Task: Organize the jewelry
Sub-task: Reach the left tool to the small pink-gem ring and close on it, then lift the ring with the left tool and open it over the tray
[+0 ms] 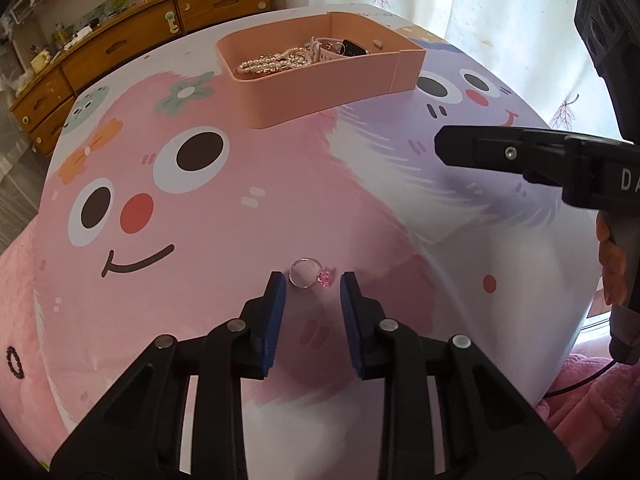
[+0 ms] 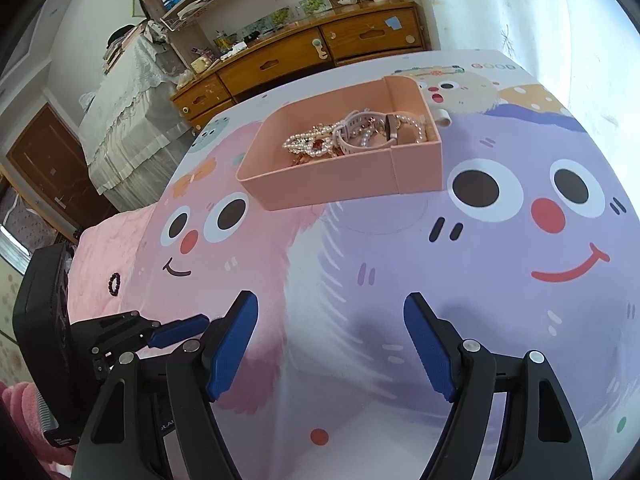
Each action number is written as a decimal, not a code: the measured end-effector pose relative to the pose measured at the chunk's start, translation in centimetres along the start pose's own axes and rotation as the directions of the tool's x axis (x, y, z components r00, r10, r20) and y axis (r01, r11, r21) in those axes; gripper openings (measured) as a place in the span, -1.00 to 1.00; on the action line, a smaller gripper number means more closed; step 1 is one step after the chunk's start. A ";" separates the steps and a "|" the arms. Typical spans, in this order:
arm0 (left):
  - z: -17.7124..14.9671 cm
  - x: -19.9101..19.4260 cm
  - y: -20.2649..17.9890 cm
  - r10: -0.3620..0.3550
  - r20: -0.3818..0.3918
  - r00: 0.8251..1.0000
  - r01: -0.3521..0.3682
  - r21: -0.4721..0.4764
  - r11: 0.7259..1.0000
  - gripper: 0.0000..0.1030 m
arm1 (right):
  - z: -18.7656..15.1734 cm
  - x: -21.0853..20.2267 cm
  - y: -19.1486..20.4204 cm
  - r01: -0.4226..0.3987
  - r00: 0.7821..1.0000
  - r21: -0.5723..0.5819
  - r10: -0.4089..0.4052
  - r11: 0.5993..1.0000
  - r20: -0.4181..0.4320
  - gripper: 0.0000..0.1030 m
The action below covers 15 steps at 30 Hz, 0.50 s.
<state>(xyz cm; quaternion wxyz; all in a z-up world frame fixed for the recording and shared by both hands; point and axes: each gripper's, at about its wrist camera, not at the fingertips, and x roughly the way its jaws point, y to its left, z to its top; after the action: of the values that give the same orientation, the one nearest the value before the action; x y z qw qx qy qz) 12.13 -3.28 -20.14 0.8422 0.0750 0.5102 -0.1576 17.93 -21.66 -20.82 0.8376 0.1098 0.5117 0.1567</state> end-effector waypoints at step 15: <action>-0.4 0.0 0.6 -0.009 0.069 0.998 0.011 -0.021 1.000 -0.66 | -0.6 0.7 0.3 -0.019 1.000 -0.012 0.019 1.000 0.023 0.49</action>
<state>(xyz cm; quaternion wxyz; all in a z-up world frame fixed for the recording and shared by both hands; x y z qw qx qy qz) 11.99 -2.59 -20.39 0.8592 0.0580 0.4829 -0.1587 17.68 -21.13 -21.52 0.8425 0.1115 0.5001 0.1664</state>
